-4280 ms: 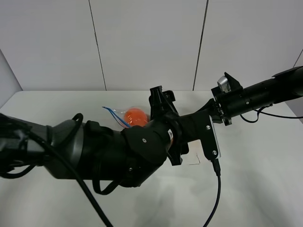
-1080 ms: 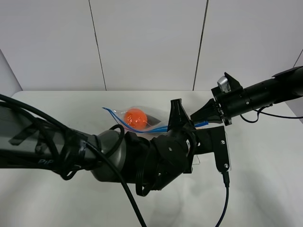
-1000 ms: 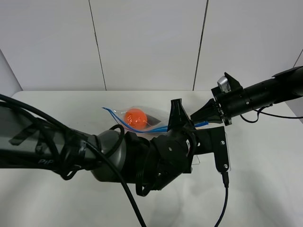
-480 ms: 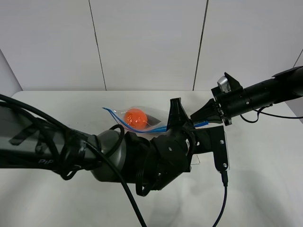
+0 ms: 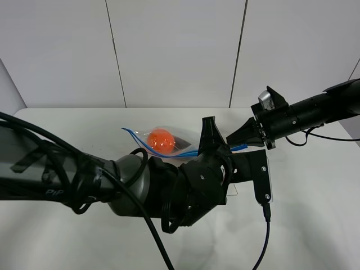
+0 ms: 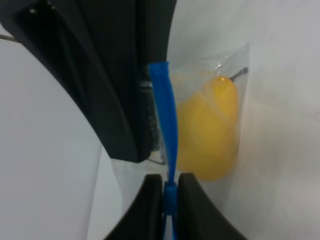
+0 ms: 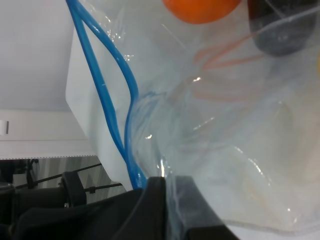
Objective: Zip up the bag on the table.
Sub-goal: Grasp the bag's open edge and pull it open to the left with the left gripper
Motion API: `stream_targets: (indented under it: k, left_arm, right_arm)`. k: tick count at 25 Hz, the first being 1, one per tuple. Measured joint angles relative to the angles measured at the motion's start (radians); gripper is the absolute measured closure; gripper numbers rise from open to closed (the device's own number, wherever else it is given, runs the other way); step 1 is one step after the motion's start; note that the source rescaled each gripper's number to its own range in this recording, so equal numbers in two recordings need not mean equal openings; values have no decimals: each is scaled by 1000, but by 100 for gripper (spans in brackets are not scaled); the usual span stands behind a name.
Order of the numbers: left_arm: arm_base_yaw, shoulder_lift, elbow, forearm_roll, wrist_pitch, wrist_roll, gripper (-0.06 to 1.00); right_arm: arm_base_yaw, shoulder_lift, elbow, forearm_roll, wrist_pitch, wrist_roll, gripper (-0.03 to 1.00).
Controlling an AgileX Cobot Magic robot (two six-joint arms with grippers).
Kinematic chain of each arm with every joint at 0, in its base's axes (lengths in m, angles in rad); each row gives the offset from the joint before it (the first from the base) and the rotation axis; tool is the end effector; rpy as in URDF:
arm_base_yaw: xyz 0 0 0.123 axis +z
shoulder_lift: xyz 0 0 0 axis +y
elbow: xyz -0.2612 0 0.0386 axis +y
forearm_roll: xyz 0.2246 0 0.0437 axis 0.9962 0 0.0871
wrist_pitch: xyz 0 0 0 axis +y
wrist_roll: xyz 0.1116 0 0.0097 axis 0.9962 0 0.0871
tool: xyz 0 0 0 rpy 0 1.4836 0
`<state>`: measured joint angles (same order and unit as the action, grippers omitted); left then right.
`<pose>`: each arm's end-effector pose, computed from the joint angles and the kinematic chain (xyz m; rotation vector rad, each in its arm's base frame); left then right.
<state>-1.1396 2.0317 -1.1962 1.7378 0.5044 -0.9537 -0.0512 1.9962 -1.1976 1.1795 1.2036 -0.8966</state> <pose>0.2207 -0.3518 0.1424 1.6214 1.4261 0.3617 0.3399 0.0794 0.1582 -0.2241 2.5670 1.4547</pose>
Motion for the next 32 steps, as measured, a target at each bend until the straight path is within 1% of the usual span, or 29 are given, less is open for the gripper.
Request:
stream_targets:
  k: [9,13,19,25,32]
  left_arm:
    - [0,0,5,0,2,35,94]
    - [-2,0,12,-5,43,79,94]
    - [-3,0,12,-104,64,181,94]
    - [-3,0,12,-137,114,216,94]
    - [23,0,12,-220,145,295,94]
  right_arm:
    - [0,0,0,-1,0,0,97]
    - [0,0,0,-2,0,0,97]
    - [0,0,0,-6,0,0,97]
    - [0,0,0,-6,-1,0,97]
    - [0,0,0,-9,-4,0,97]
